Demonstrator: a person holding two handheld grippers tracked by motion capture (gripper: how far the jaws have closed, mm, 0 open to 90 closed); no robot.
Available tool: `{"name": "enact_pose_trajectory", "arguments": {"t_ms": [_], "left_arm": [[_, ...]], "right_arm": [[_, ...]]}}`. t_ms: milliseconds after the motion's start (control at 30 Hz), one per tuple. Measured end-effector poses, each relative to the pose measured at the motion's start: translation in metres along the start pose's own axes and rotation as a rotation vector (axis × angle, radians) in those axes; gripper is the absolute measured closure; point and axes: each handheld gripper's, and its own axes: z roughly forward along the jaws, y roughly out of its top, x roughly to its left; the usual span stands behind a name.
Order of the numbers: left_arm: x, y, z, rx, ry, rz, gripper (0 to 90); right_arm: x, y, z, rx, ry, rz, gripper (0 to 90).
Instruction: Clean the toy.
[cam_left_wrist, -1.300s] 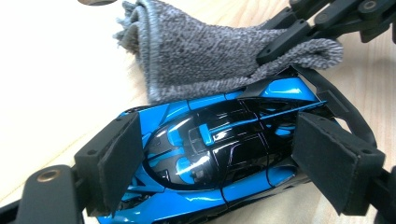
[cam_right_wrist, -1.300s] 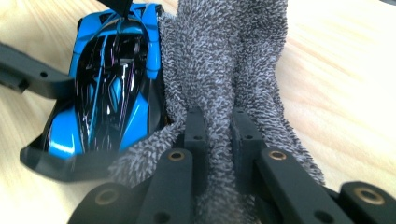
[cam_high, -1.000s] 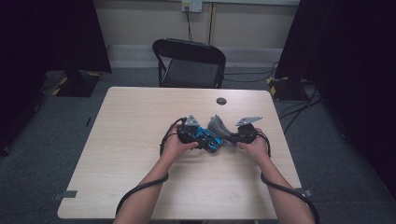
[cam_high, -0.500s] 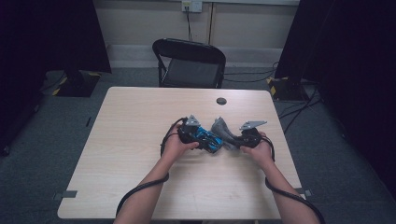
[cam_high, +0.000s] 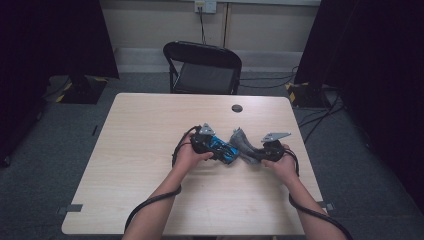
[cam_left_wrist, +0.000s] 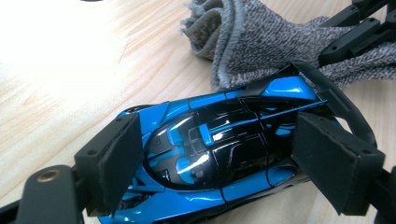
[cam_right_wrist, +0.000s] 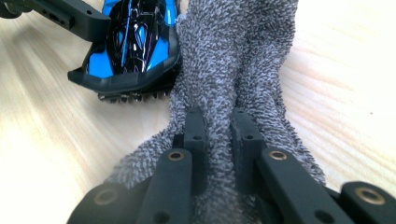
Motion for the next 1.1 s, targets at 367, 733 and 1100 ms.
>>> {"name": "enact_pose_trajectory", "arguments": {"t_ms": [367, 733, 1100], "left_arm": [[-0.001, 0.000, 0.000, 0.001, 0.004, -0.004, 16.3], [-0.001, 0.002, 0.000, 0.015, 0.003, -0.004, 16.4], [-0.002, 0.006, 0.000, 0.041, 0.008, 0.000, 17.6]], "right_arm": [[-0.001, -0.011, -0.013, 0.000, 0.010, 0.015, 79.9], [0.000, -0.024, -0.030, 0.001, 0.018, 0.026, 80.0], [-0.007, -0.034, -0.056, -0.031, 0.006, 0.072, 80.1]]}}
